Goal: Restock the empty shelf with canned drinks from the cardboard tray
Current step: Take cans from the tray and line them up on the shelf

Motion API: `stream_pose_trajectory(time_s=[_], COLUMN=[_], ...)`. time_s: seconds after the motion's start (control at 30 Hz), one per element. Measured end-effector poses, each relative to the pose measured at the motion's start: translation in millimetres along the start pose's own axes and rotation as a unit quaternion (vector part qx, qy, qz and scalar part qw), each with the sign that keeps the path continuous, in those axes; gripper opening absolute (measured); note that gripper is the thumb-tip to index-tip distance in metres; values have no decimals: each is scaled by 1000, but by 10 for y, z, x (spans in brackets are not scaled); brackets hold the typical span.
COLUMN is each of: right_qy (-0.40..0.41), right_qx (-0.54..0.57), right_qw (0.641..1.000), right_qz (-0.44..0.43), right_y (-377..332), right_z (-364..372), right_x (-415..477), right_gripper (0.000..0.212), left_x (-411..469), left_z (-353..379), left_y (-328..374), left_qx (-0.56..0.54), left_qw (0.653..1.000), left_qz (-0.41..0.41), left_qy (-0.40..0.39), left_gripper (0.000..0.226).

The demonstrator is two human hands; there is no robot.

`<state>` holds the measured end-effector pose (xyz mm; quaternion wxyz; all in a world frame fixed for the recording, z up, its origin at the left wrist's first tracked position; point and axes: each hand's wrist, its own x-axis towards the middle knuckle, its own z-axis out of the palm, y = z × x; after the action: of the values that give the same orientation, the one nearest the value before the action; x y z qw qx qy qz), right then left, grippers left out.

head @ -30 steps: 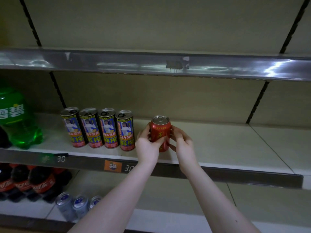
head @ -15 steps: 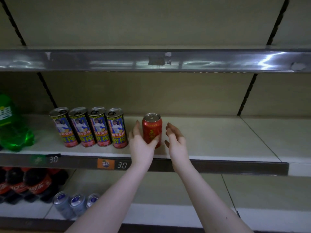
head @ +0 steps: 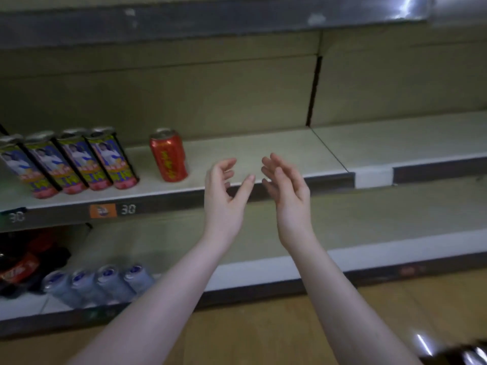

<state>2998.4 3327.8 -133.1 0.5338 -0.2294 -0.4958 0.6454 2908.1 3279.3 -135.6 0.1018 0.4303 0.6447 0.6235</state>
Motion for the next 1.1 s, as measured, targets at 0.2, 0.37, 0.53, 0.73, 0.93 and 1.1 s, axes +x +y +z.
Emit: stream_pose_trajectory(time_s=[0.2,0.37,0.53,0.73,0.93,1.1], right_qy=[25,58,128,263,397,515], right_qx=[5,-17,-55,-51,-148,-230], right_qw=[1000,998,990,963,903,811], right_qz=[-17,-20,-8,1,73,153], right_y=[-168,-282,-254,-144,13,147], right_z=[-921,-1647,-2484,-3597,-4559,-5169], right_x=[-266,-486,-812,-1310,-1965,-2244], right_gripper=[23,25,22,29,26,29], left_x=[-630,-1030,-1531,-2250,-3011,-3268], left_z=[853,1474,2144,2901,3336,3505], left_y=[165,212,145,66,-63,-54], left_qx=[-73,-78,-66,-45,-20,-29], left_qw=[997,993,981,941,867,836], left_qz=[-9,-19,-54,-89,-137,-157], left_qy=[-27,-85,-173,-322,-478,-526], left_gripper=[32,28,30,33,34,29])
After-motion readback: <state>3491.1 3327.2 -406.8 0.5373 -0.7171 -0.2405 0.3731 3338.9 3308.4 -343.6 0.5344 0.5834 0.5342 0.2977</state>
